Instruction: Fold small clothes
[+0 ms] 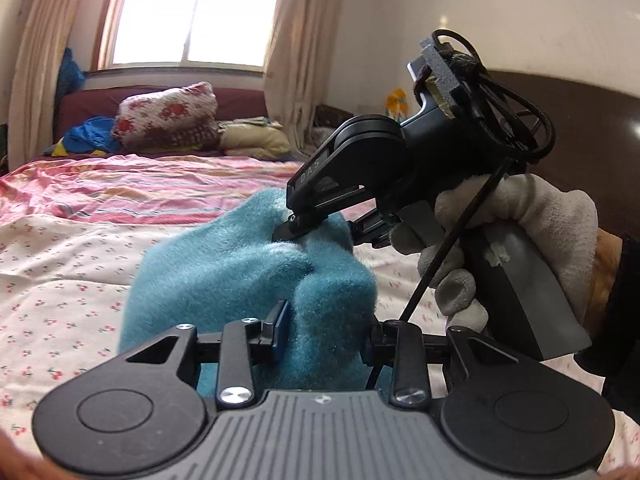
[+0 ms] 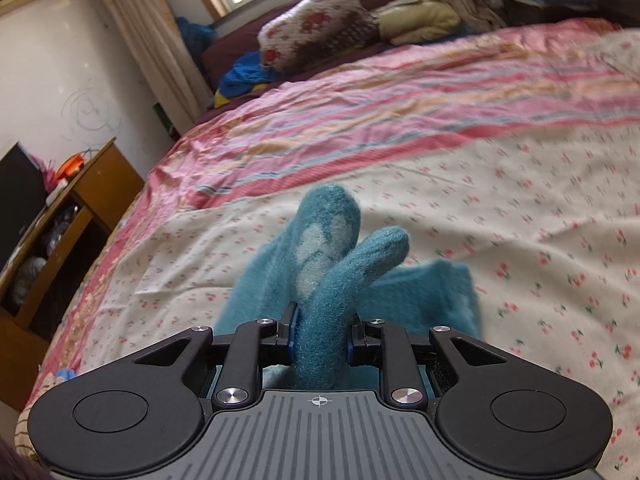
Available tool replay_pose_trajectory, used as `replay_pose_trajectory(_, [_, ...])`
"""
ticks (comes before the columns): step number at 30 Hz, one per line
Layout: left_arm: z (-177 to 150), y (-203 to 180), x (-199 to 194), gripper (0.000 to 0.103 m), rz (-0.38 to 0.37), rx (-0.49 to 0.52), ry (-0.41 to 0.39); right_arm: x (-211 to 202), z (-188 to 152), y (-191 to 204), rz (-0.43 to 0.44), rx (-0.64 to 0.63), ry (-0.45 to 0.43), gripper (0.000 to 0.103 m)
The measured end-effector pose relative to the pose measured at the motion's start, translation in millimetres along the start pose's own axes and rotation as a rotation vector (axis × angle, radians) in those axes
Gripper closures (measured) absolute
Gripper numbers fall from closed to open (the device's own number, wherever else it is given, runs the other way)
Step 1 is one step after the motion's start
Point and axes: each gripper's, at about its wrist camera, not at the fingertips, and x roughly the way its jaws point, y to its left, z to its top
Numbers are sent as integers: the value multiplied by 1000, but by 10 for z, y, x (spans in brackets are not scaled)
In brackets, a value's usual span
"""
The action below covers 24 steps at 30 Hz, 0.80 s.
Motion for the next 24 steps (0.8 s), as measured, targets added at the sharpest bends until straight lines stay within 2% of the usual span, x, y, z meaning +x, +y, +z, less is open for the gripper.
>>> replay_pose_trajectory(12, [-175,-357,320,64,-9,91,64,50,-251,-724,22,140,0,82])
replay_pose_trajectory(16, [-250,-441,422,64,6,129,101,61,-308,-820,6,145,5,74])
replay_pose_trajectory(19, [-297,-535,482,62,30,181,111,-71,-328,-854,-20,132,-13,73])
replay_pose_trajectory(22, [-322,-560,476,57,37,193,114,-320,-370,-812,-66,84,-70,73])
replay_pose_trajectory(24, [-317,-574,441,56,41,193,112,-486,-406,-776,-41,66,-94,73])
